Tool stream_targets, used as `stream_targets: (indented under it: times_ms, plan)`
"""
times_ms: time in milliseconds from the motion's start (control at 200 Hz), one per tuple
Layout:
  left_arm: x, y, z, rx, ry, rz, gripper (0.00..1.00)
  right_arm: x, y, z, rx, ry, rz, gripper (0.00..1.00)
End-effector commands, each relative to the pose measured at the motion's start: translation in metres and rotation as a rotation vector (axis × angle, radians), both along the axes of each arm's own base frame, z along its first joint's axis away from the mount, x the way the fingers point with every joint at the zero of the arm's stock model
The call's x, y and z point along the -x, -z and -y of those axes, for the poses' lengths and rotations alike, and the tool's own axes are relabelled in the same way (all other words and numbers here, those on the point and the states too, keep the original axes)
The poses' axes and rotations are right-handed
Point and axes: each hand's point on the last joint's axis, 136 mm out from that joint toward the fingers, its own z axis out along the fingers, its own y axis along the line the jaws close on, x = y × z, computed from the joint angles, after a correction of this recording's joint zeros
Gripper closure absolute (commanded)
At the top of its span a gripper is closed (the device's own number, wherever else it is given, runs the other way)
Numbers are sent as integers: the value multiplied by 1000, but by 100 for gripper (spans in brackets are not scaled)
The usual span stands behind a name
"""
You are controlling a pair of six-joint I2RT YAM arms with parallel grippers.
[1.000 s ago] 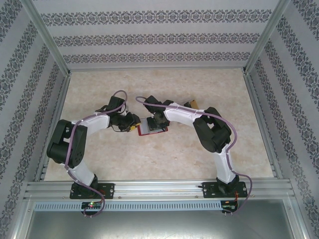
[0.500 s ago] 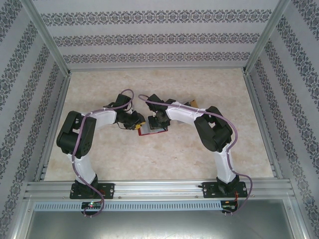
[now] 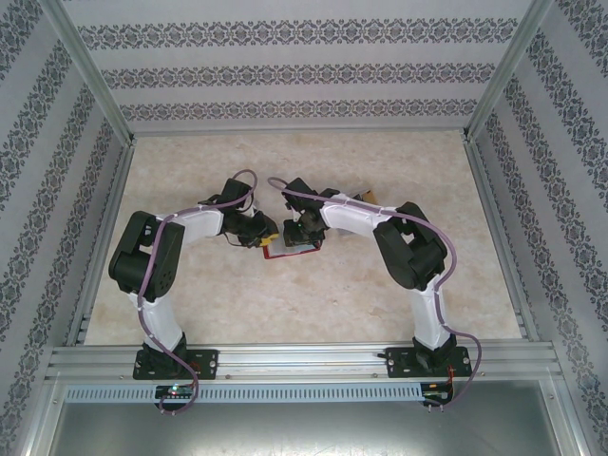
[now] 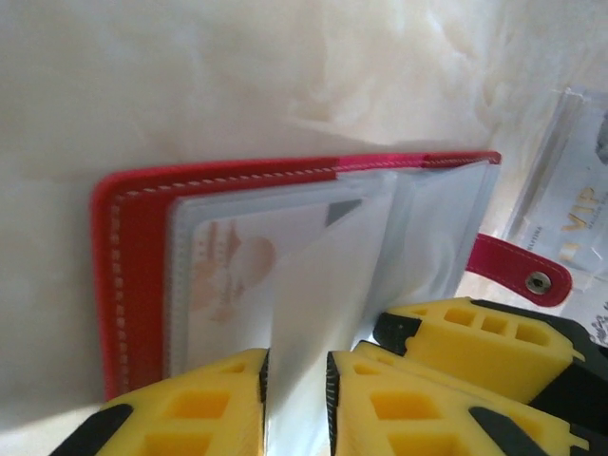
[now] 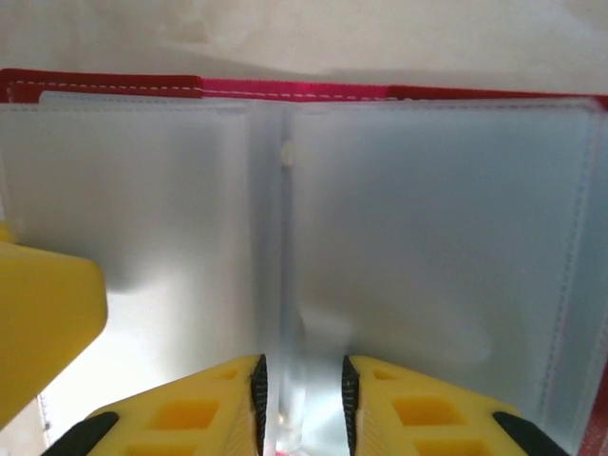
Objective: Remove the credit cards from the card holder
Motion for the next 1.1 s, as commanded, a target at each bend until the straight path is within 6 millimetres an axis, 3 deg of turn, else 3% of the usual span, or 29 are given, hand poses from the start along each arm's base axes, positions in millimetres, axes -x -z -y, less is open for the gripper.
stream_targets:
  times_ms: [0,105,290,400,550,679,839,1094]
  plan:
    - [-7,-19,22,80,54,58,75,-7,-38,1,-104,26,43,65]
    - [-9,-30,38,118,82,82,74,-11,-65,11,-153,63,102,61]
    - [-12,-43,62,157,119,120,62,-6,-76,54,-112,165,164,58]
    - [-17,-39,74,154,135,117,54,-2,-79,73,-96,208,185,57]
    - [-20,-22,77,92,131,86,43,2,-82,82,-93,232,200,57]
    - [-20,-10,71,31,129,68,38,1,-85,78,-109,227,199,58]
    - [-19,-24,63,1,140,101,36,-1,-89,67,-138,195,199,59]
    - [-11,-41,12,-130,78,136,42,1,-90,18,-271,79,136,61]
